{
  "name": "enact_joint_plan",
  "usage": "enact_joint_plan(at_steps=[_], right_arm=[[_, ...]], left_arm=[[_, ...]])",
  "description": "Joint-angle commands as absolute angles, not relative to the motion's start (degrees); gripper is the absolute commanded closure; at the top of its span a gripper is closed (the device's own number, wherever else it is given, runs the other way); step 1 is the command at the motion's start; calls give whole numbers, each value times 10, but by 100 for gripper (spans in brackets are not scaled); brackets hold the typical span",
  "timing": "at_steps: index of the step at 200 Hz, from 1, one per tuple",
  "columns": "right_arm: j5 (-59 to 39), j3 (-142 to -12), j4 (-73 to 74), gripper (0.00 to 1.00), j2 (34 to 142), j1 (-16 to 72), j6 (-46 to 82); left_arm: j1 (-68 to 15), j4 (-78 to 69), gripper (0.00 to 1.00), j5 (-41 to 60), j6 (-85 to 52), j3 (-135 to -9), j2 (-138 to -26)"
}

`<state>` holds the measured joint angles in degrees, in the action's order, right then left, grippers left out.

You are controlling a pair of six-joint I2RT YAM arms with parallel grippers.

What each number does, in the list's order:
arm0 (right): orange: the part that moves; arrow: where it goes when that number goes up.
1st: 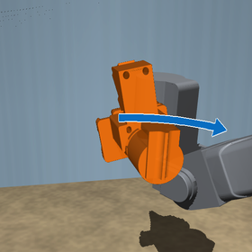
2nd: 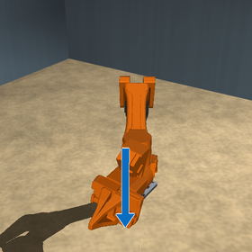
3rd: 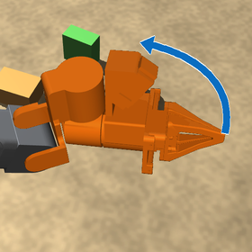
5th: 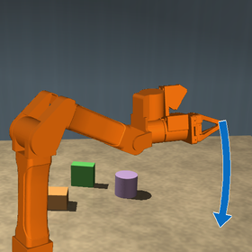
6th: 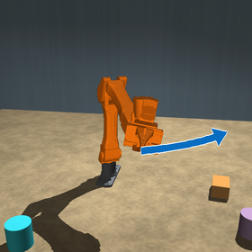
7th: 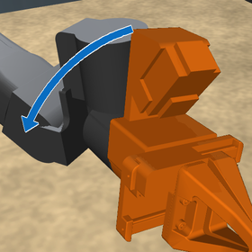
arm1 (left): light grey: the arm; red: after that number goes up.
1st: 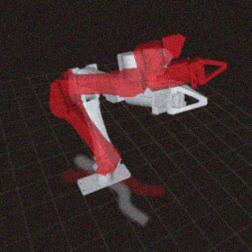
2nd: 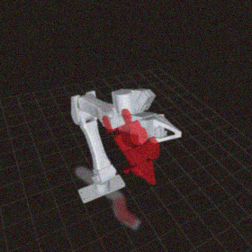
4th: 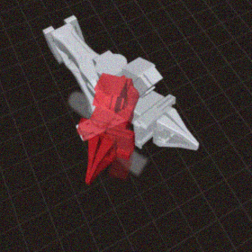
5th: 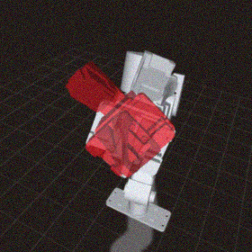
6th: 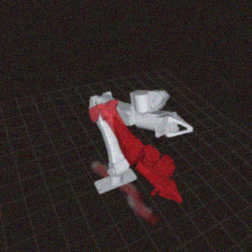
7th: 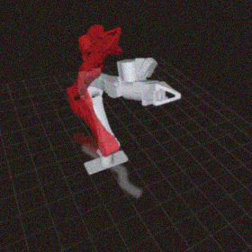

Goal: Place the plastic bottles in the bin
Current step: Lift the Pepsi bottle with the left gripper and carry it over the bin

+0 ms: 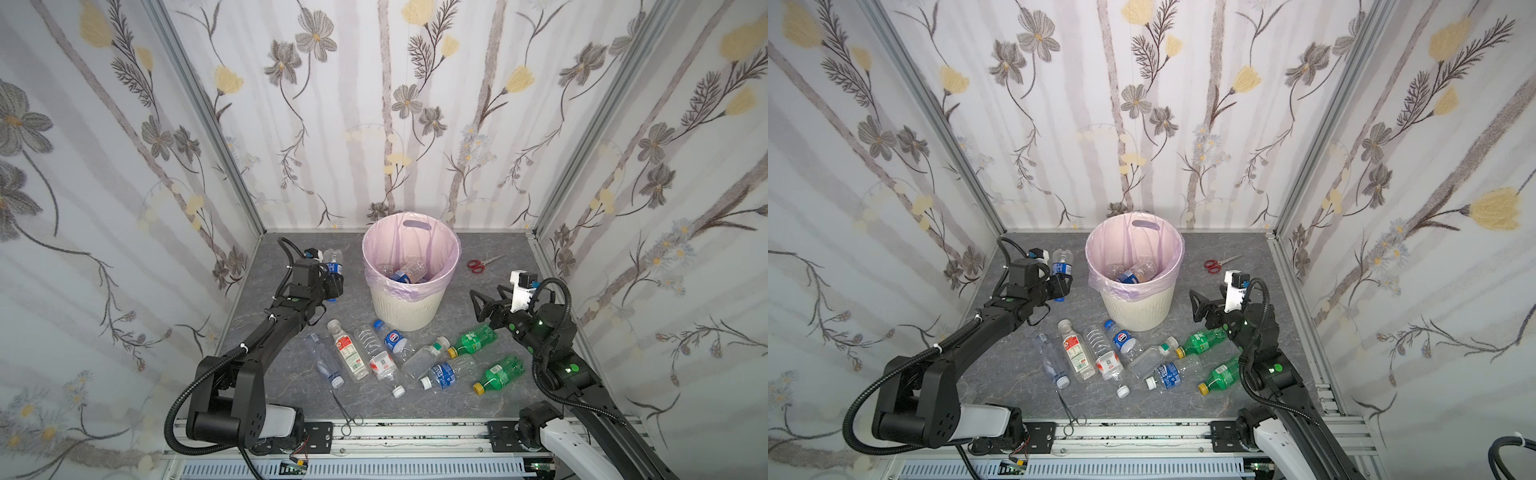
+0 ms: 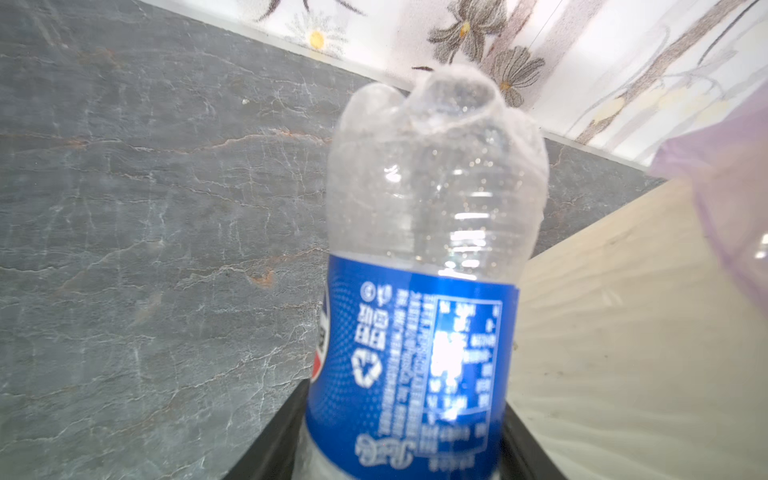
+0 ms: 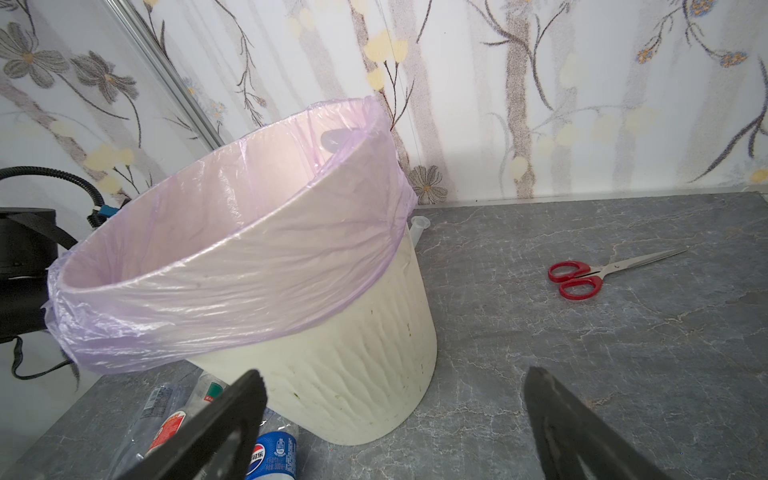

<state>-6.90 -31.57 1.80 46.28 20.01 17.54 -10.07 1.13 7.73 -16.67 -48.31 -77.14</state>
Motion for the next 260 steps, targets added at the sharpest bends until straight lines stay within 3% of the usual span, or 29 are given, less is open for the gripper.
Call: enact_joint_plan(at_steps=[1, 49, 154, 260], right_arm=[[-64, -321, 19, 3, 469, 201, 178], [-67, -323, 16, 3, 477, 201, 178], [-74, -326, 12, 3, 482, 201, 183], [-84, -324, 22, 4, 488, 201, 200]], left_arm=[[-98, 41, 43, 60, -161, -500, -743], [-99, 88, 42, 56, -162, -545, -666], [-123, 93, 41, 236, -211, -649, -620], [-223, 26, 42, 192, -250, -710, -681]])
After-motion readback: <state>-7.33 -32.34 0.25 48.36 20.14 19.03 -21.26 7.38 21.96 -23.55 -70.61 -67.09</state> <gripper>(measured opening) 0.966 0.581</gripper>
